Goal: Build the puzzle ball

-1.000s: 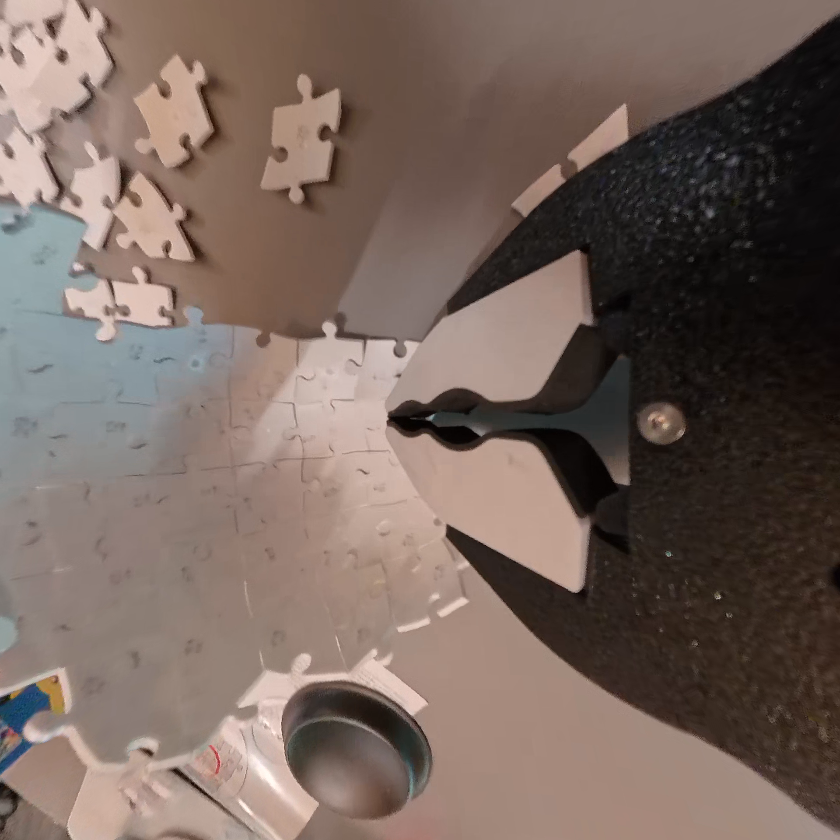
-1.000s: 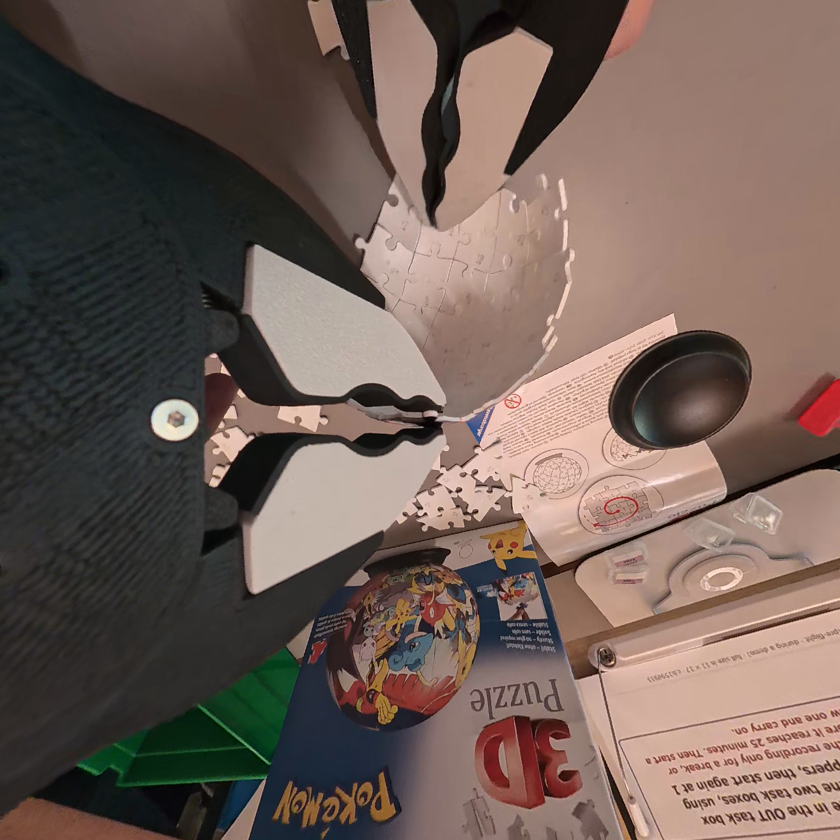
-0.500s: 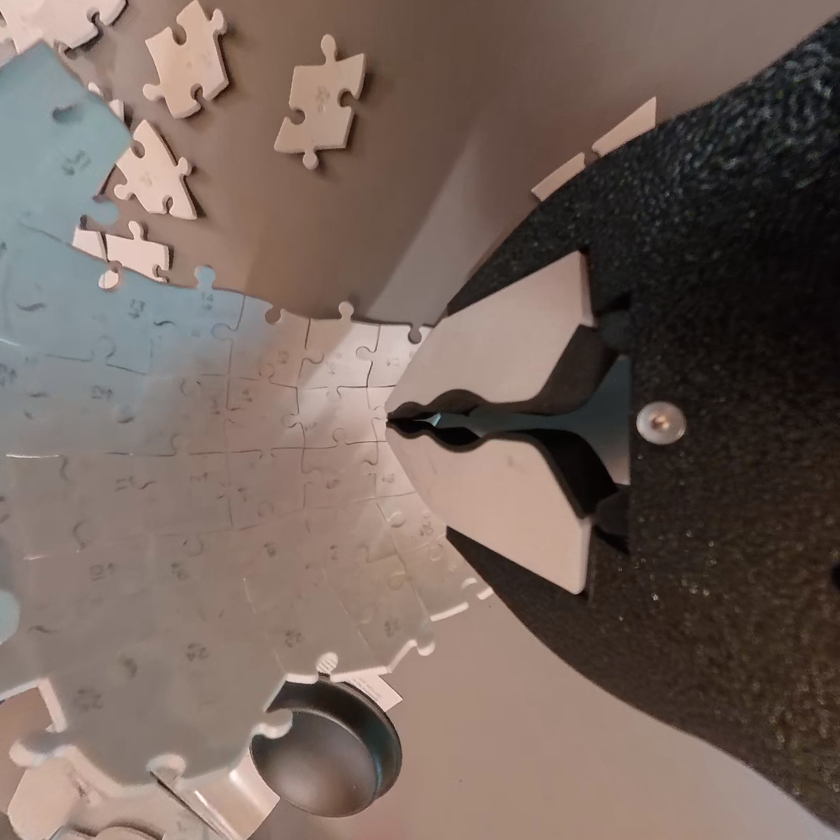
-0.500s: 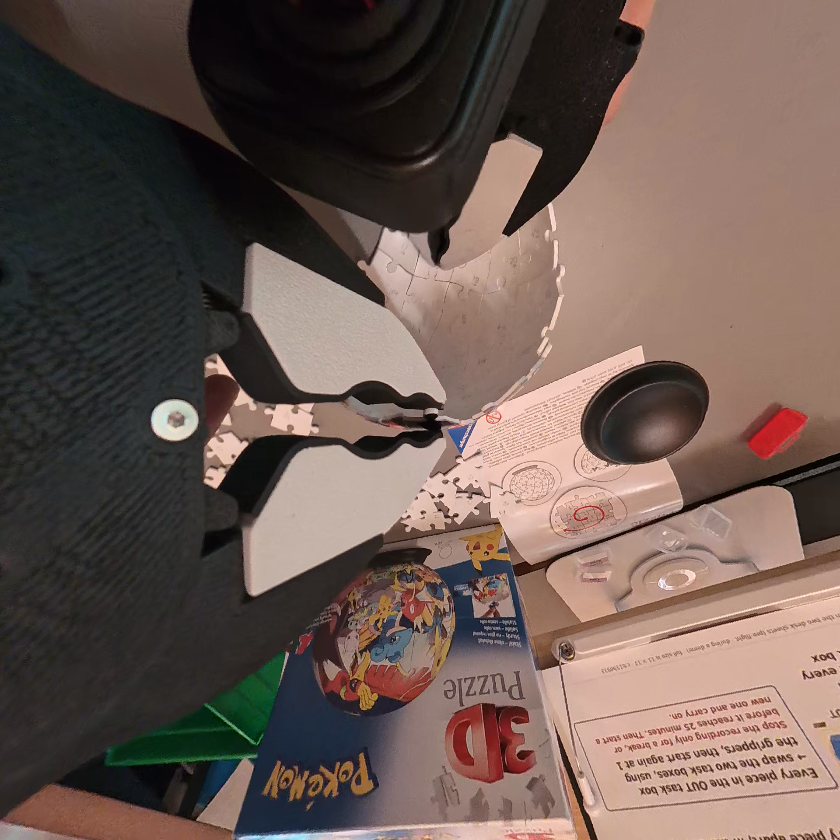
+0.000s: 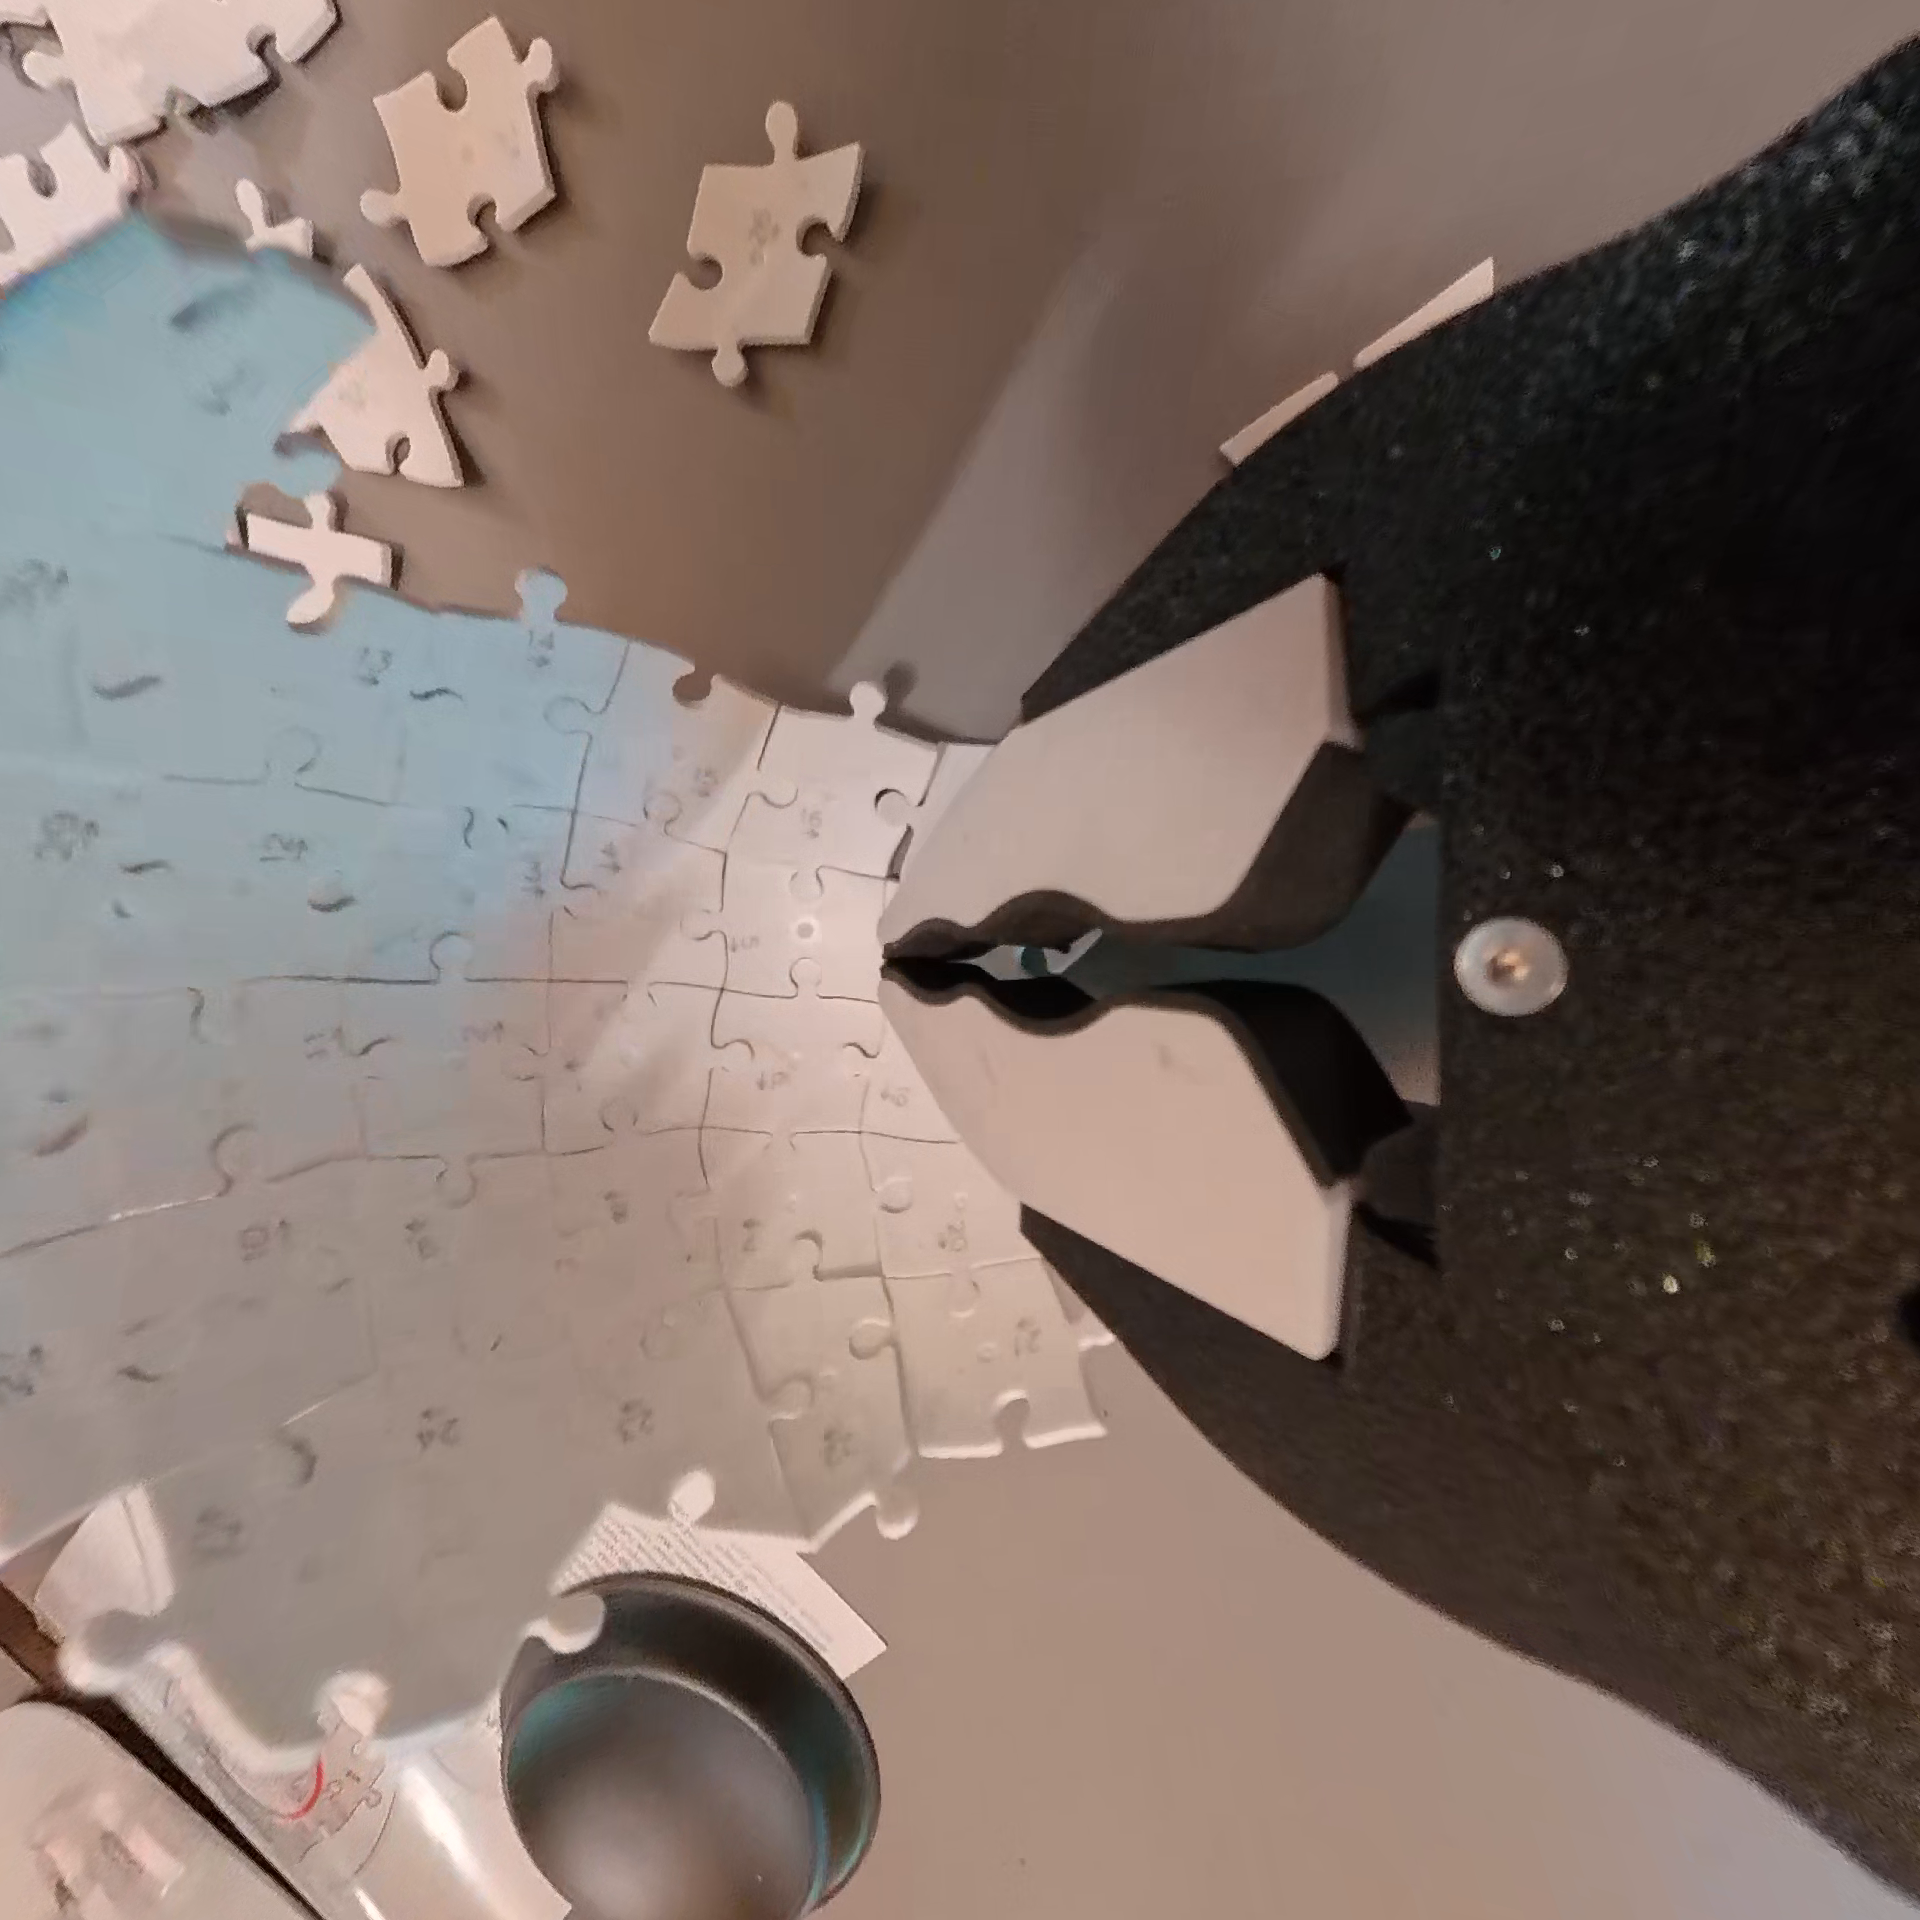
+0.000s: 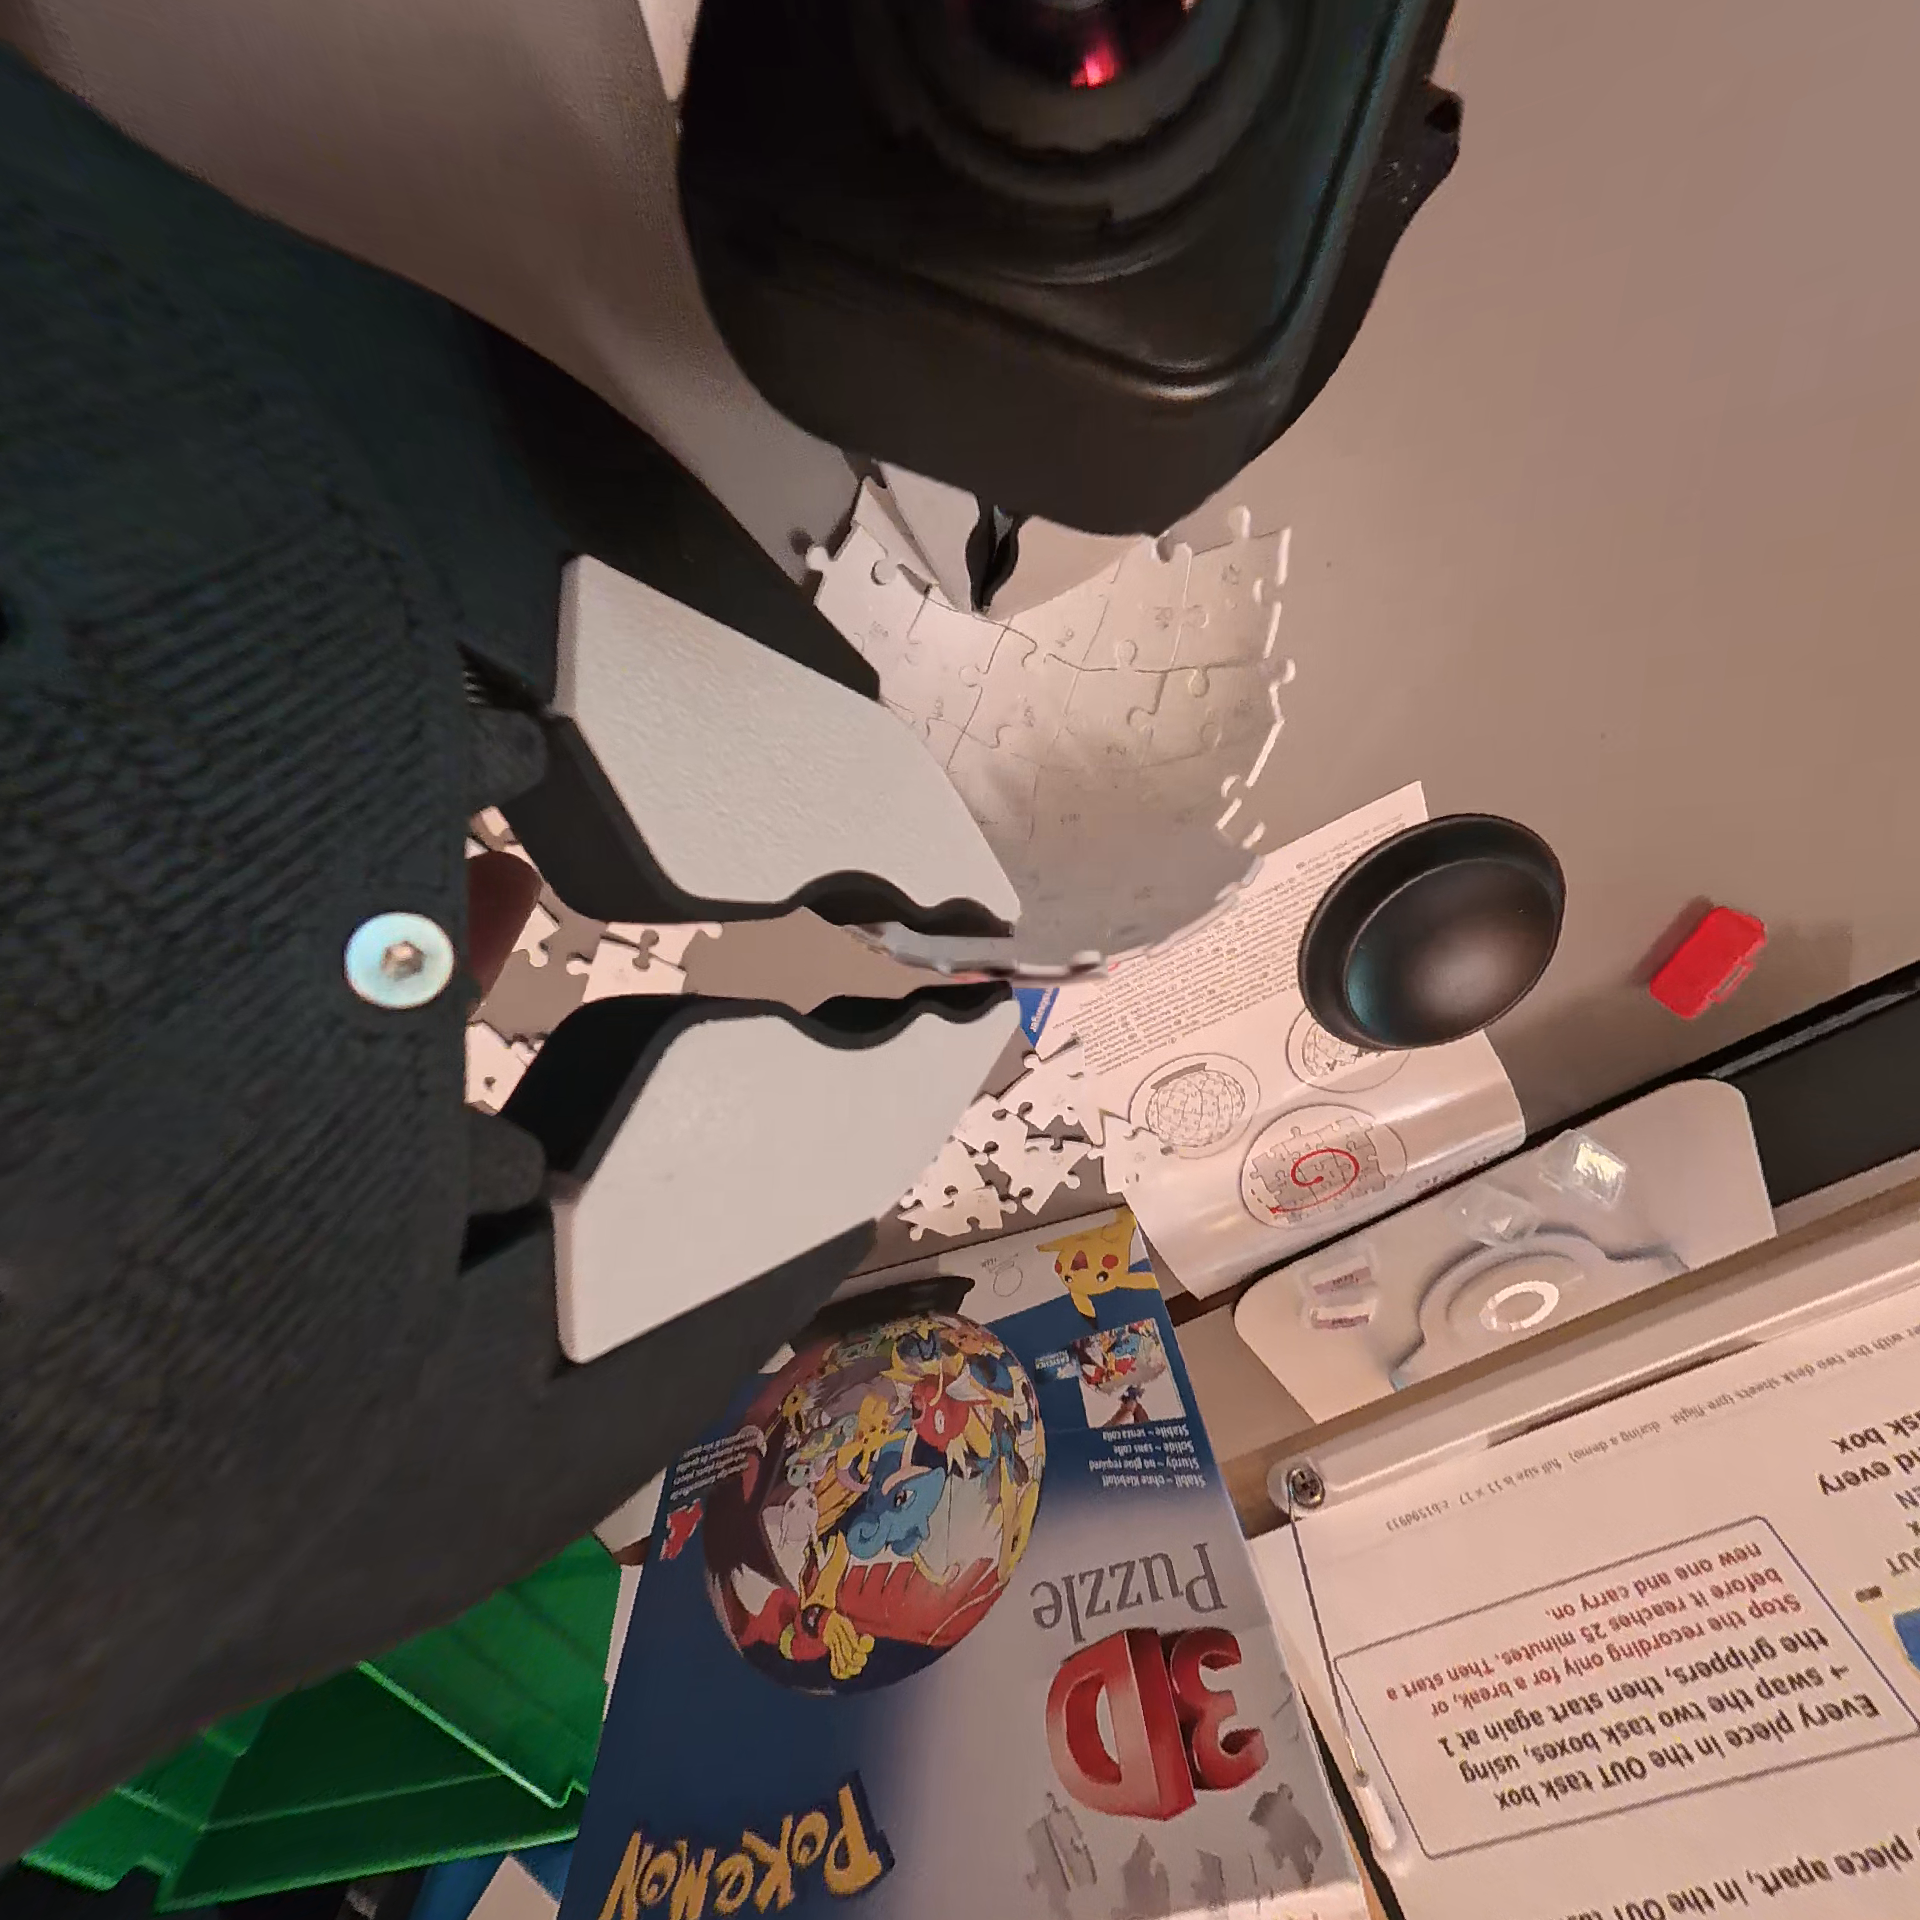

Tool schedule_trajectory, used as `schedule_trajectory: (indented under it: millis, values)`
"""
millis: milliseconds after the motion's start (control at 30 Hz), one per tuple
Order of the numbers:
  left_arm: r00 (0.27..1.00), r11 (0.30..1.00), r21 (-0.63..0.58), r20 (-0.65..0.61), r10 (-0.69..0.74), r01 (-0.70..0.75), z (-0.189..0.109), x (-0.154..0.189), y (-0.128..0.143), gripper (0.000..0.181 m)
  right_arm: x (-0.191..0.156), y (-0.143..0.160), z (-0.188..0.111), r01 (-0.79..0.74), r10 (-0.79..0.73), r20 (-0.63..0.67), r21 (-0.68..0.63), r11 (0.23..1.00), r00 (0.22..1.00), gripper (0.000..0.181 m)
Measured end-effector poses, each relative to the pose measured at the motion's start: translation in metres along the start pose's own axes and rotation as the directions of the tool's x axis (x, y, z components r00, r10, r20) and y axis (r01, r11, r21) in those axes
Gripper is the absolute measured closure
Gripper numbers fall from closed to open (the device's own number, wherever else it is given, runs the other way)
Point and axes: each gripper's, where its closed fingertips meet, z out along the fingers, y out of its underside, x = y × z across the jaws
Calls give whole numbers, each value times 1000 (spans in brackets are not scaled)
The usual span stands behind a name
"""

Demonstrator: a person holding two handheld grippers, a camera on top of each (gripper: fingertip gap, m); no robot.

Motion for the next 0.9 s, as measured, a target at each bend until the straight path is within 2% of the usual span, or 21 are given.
schedule_trajectory:
  millis: [300, 400, 467, 533, 633, 767, 900]
  values:
    - [996, 997, 11, -47, -75, 76, 1, 0, -1, 181, 6, 6, -9, 12, -12, -4, 28, 1000, 1000, 154]
    - [996, 997, 14, -45, -76, 76, 1, 0, -2, 181, 15, 7, -28, -12, 14, -32, 82, 997, 999, 150]
    - [997, 997, 15, -42, -72, 73, 1, 0, -2, 181, 15, 3, -51, 0, 9, -55, 157, 988, 998, 149]
    - [996, 997, 17, -46, -71, 72, 2, 0, -2, 181, 0, 0, -76, 58, -54, -24, 241, 969, 998, 149]
    - [997, 998, 23, -52, -58, 59, 1, 0, -3, 181, -44, 9, -97, 234, -266, 69, 302, 924, 962, 151]
    - [997, 994, 87, -47, -55, 59, -2, -4, -13, 181, -84, 43, -82, 345, -380, 110, 247, 905, 918, 152]
    - [996, 989, 124, -63, -67, 75, -3, -6, -19, 181, -92, 65, -45, 403, -406, -26, 196, 894, 914, 153]
